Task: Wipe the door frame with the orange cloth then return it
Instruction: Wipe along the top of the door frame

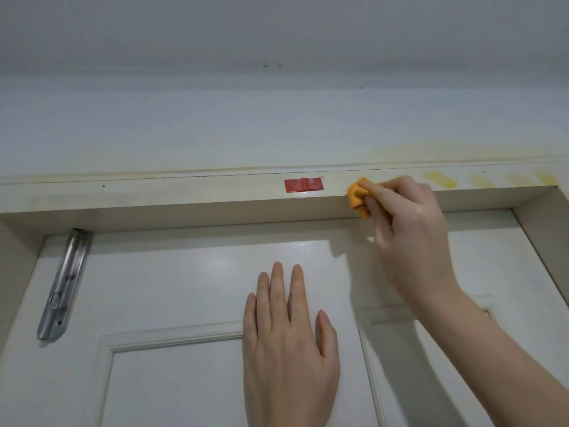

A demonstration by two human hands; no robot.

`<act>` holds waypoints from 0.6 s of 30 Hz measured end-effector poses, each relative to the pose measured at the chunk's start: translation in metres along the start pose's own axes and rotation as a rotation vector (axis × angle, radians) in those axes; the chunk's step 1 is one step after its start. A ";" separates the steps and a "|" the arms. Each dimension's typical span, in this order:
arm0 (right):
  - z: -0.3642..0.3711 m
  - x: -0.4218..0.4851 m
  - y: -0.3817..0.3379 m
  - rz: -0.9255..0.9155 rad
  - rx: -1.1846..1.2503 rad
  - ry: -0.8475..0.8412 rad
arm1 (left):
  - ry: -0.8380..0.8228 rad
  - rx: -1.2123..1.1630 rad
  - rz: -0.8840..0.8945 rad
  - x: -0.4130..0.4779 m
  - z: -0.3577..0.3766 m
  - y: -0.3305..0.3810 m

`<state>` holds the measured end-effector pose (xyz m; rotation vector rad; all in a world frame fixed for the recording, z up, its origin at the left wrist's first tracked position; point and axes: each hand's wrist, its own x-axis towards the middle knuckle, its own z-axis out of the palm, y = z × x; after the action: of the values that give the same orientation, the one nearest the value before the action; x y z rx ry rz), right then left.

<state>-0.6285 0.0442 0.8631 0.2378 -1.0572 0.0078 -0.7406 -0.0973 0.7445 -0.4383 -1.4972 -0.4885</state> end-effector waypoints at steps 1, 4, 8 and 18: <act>0.003 0.005 0.001 -0.015 -0.007 -0.009 | 0.008 -0.006 0.001 0.001 0.000 0.000; -0.001 0.014 0.018 0.028 -0.064 0.005 | 0.019 -0.007 0.005 0.001 0.001 0.000; -0.016 -0.006 0.027 0.087 -0.054 0.026 | -0.013 0.002 0.003 -0.001 0.000 0.003; -0.026 -0.002 0.052 0.111 -0.045 0.011 | -0.016 -0.057 0.010 -0.009 0.010 0.034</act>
<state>-0.6129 0.0999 0.8589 0.1377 -1.0573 0.0849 -0.7294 -0.0630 0.7365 -0.4953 -1.4991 -0.5219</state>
